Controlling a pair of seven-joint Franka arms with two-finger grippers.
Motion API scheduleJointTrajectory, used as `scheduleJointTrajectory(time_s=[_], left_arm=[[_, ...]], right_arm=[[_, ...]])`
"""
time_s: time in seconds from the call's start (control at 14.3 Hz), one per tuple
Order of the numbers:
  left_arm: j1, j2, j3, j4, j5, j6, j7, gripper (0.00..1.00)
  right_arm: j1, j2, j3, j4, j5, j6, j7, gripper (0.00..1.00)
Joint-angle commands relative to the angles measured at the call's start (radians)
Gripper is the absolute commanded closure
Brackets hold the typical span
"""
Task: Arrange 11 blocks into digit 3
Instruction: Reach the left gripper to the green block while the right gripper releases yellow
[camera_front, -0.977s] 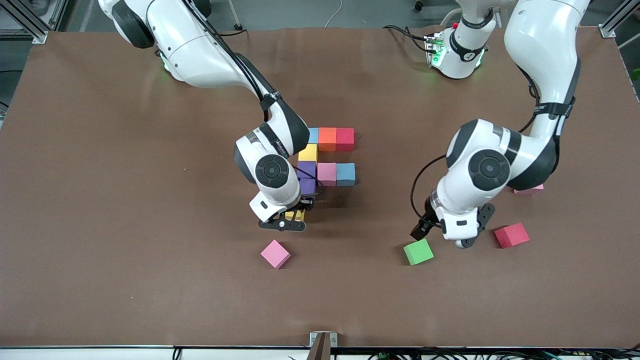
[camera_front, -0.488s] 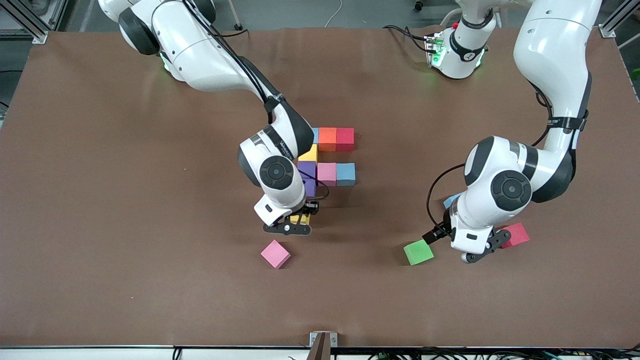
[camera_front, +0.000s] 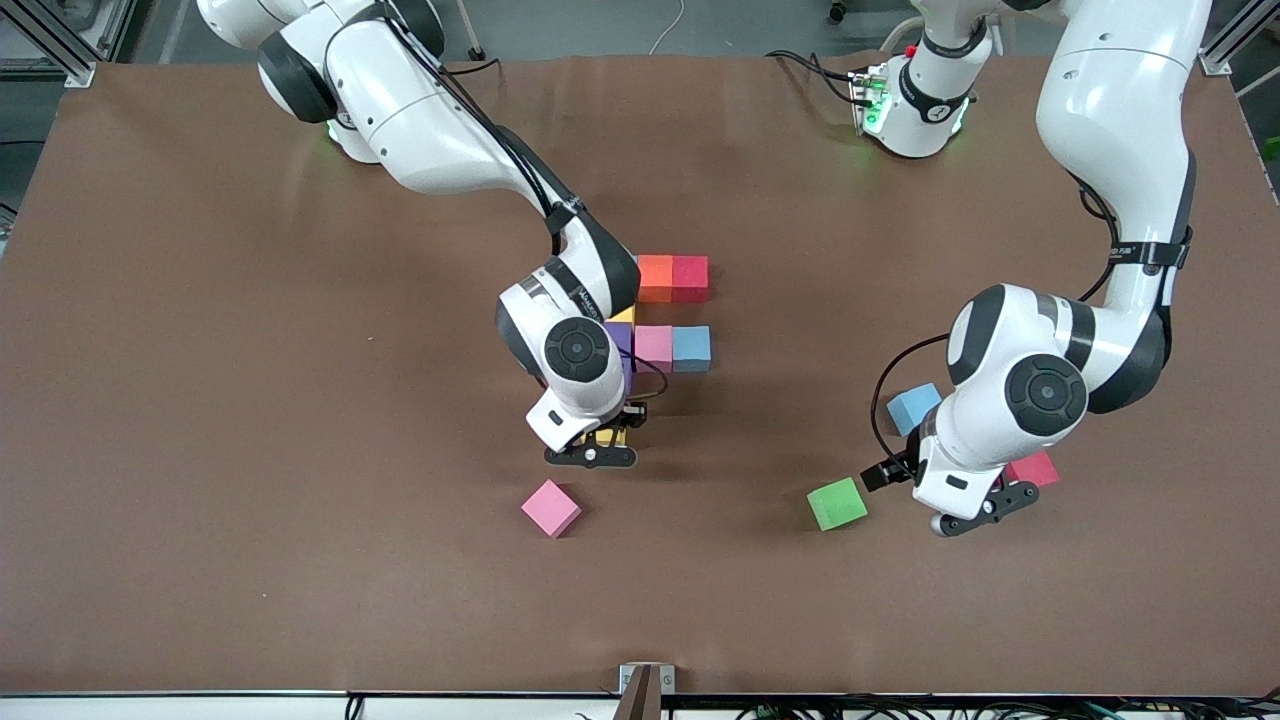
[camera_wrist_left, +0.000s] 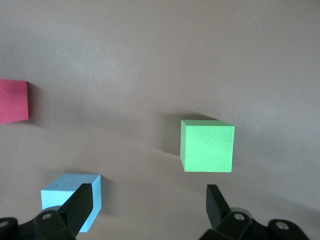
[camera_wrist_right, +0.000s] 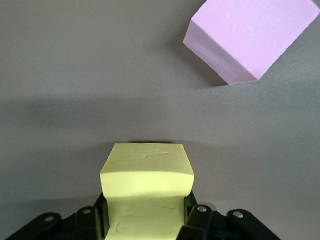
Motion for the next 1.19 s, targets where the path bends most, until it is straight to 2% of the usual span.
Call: scheduleJointTrajectory(time_s=[0.0, 0.63, 0.91, 1.12], left_arm=[[0.003, 0.012, -0.002, 0.03, 0.014, -0.023, 0.04, 0.0], [0.004, 0.015, 0.001, 0.044, 0.009, -0.023, 0.076, 0.0], [-0.002, 0.077, 0.001, 0.088, 0.011, -0.011, 0.085, 0.0], [-0.006, 0.112, 0.001, 0.123, 0.004, 0.002, 0.169, 0.0]], right_arm=[[0.014, 0.028, -0.007, 0.034, -0.02, -0.017, -0.002, 1.0], [0.037, 0.032, -0.006, 0.034, -0.02, -0.053, -0.002, 1.0], [0.042, 0.032, -0.006, 0.034, -0.02, -0.058, 0.0, 1.0], [0.042, 0.035, -0.006, 0.034, -0.02, -0.056, 0.0, 1.0]])
